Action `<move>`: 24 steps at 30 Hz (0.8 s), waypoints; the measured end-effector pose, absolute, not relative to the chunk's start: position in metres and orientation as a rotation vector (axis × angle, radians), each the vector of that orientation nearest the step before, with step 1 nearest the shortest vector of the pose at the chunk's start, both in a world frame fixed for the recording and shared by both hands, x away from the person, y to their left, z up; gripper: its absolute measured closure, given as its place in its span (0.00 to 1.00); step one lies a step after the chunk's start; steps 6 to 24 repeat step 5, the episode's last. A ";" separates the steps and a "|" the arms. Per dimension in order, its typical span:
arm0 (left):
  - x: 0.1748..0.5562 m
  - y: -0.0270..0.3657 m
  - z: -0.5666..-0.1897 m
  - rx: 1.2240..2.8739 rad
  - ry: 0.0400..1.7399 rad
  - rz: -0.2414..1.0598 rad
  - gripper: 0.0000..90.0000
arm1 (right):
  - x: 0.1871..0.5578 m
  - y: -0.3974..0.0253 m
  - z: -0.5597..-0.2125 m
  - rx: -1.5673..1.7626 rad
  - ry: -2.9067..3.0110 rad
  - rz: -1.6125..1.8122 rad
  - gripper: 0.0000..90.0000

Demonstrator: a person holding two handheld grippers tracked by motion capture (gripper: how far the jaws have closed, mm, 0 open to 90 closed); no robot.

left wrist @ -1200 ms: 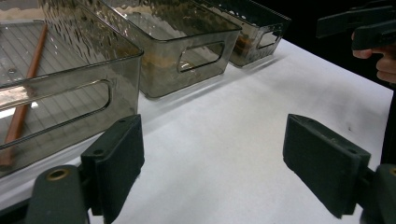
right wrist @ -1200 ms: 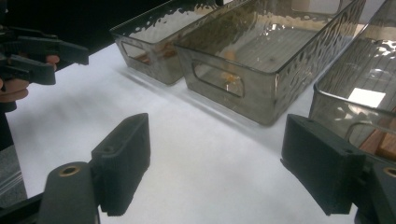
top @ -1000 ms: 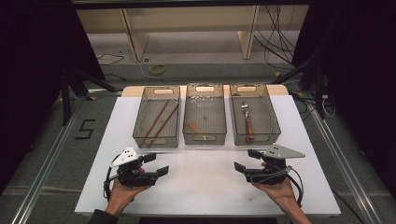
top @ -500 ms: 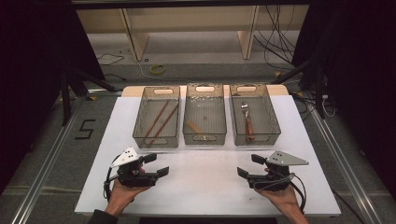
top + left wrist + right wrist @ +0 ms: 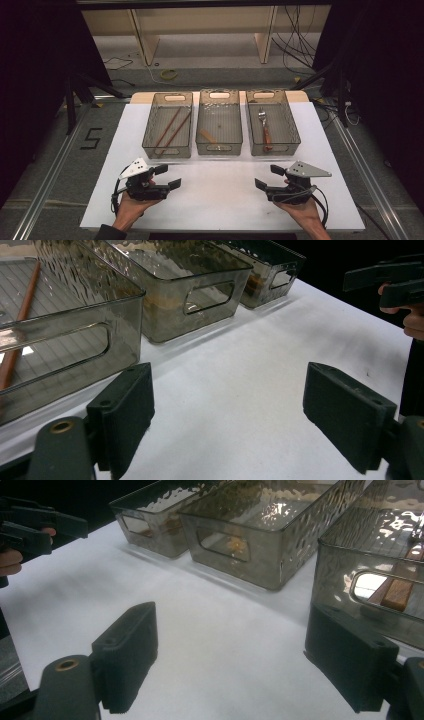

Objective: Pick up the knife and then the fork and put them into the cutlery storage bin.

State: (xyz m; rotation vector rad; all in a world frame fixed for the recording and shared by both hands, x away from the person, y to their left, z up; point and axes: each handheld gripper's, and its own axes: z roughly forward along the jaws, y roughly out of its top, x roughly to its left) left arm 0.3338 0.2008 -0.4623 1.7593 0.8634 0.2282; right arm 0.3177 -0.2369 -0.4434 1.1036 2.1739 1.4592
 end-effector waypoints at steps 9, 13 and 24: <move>0.334 0.201 -0.462 1.759 0.863 0.229 0.22 | 0.318 -0.237 -0.443 1.103 2.174 1.459 0.24; 0.334 0.201 -0.462 1.759 0.863 0.229 0.22 | 0.318 -0.237 -0.443 1.103 2.174 1.459 0.24; 0.334 0.201 -0.462 1.759 0.863 0.229 0.22 | 0.318 -0.237 -0.443 1.103 2.174 1.459 0.24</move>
